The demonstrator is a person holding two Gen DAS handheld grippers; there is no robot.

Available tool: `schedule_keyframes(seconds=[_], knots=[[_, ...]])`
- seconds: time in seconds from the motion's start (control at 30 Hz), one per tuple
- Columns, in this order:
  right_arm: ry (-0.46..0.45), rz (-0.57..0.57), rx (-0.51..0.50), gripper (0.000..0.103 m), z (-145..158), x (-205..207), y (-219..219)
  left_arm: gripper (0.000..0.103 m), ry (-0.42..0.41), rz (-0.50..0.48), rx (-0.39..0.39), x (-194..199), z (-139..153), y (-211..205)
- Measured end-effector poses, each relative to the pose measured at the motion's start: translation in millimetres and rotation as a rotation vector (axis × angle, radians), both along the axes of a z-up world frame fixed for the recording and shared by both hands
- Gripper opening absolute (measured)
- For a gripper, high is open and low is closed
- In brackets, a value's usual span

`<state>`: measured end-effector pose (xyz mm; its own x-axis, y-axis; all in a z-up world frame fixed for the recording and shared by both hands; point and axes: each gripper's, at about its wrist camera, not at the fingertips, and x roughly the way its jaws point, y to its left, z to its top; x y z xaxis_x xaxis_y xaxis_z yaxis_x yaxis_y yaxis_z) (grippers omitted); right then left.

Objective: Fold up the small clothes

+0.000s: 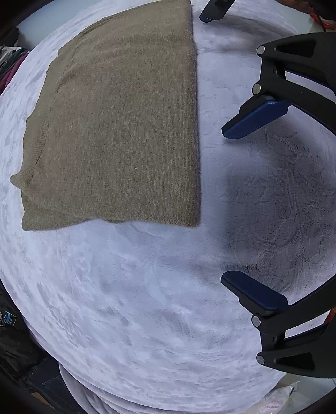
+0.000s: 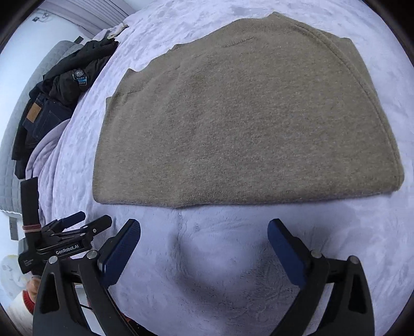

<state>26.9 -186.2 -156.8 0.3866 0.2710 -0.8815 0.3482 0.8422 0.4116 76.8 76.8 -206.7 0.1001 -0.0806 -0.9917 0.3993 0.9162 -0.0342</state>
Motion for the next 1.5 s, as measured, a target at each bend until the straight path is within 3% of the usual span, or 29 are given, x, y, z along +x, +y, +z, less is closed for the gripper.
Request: schedule_keyframes(seconds=[0.47,0.6,0.83,0.87,0.93,0.97,1.0,1.07,1.2,1.27,1.33,1.5], knots=[[0.035,0.012,-0.054,0.099,0,-13,-20,0.102,0.007,0.019,-0.043,-12,11,-45],[0.039,-0.005,-0.088,0.099,3,-19,-33,0.102,0.019,0.062,-0.076,-10,15,-45],[0.025,-0.196,-0.212,0.099,14,-35,-96,0.102,0.032,0.123,-0.107,-2,13,-47],[0.024,-0.239,-0.199,0.096,12,-39,-107,0.102,0.032,0.124,-0.109,1,14,-43],[0.037,-0.311,-0.146,0.074,5,-45,-130,0.102,0.031,0.126,-0.108,4,12,-44],[0.045,-0.336,-0.106,0.042,0,-47,-139,0.102,0.03,0.129,-0.106,3,13,-46],[0.054,-0.353,-0.054,0.025,-6,-49,-148,0.102,0.025,0.133,-0.105,3,14,-47],[0.02,-0.338,0.024,0.021,-6,-52,-155,0.102,0.01,0.136,-0.111,0,17,-45],[0.008,-0.198,-0.125,0.017,12,-54,-144,0.102,-0.019,0.122,-0.103,0,22,-52],[0.046,-0.206,-0.145,0.015,1,-60,-150,0.102,-0.005,0.117,-0.083,-1,13,-55],[0.06,-0.243,-0.103,0.015,-12,-65,-158,0.102,0.002,0.117,-0.073,-3,5,-58],[0.062,-0.238,-0.134,0.016,-3,-70,-154,0.102,0.008,0.127,-0.065,-7,-13,-60]])
